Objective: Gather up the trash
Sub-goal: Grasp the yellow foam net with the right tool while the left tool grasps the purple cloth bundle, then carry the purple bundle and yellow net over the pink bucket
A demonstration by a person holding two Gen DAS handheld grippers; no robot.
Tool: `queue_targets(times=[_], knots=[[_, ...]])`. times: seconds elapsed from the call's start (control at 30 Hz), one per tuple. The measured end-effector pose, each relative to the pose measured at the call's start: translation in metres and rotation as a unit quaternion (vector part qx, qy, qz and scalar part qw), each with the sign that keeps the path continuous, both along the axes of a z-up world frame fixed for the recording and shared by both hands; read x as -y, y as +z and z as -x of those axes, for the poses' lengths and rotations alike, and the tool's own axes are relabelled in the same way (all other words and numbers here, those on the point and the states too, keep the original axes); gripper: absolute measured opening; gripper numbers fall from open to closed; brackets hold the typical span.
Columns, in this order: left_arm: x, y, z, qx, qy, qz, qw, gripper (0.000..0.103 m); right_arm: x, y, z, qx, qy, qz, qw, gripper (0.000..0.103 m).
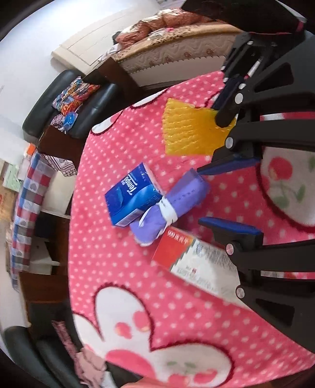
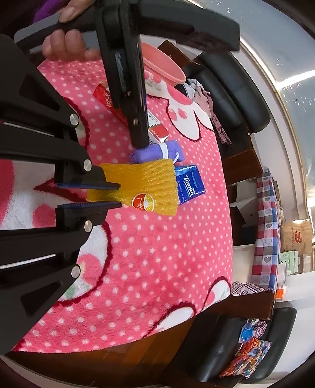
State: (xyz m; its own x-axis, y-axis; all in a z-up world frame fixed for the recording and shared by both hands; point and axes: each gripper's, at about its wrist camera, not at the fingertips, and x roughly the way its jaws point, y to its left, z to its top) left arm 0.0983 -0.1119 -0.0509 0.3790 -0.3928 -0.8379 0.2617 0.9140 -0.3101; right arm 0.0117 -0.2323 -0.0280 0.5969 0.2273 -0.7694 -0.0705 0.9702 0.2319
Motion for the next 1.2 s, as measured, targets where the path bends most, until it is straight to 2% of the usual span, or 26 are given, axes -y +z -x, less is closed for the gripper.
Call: queue_targets(times=[0.2,0.43,0.47,0.5,0.6,0.87,1.2], knots=[[0.008,-0.006,-0.008,-0.009,0.024,0.011,0.9996,0.036,0.007,0.001,0.003,0.0,-0.01,-0.002,1.0,0.009],[0.016,-0.017,-0.015,-0.017,0.029,-0.011,0.9994,0.036,0.012,-0.001,0.004,-0.003,-0.016,-0.003,1.0,0.009],[0.017,-0.018,-0.014,-0.015,0.026,-0.013,0.9995,0.03,0.012,-0.001,0.003,-0.004,-0.017,-0.004,1.0,0.009],[0.018,-0.018,-0.012,-0.012,0.021,-0.02,0.9995,0.025,0.012,-0.001,0.003,-0.004,-0.018,-0.004,1.0,0.009],[0.019,-0.014,-0.007,0.001,0.008,-0.027,0.9996,0.02,0.013,-0.001,0.003,-0.004,-0.019,-0.005,1.0,0.009],[0.014,0.012,0.018,0.059,-0.032,-0.049,0.9965,0.015,0.005,0.005,0.002,0.004,-0.011,-0.004,1.0,0.009],[-0.017,0.036,0.036,0.087,-0.015,-0.036,0.9954,0.014,-0.016,0.017,0.003,0.019,0.01,0.005,1.0,0.009]])
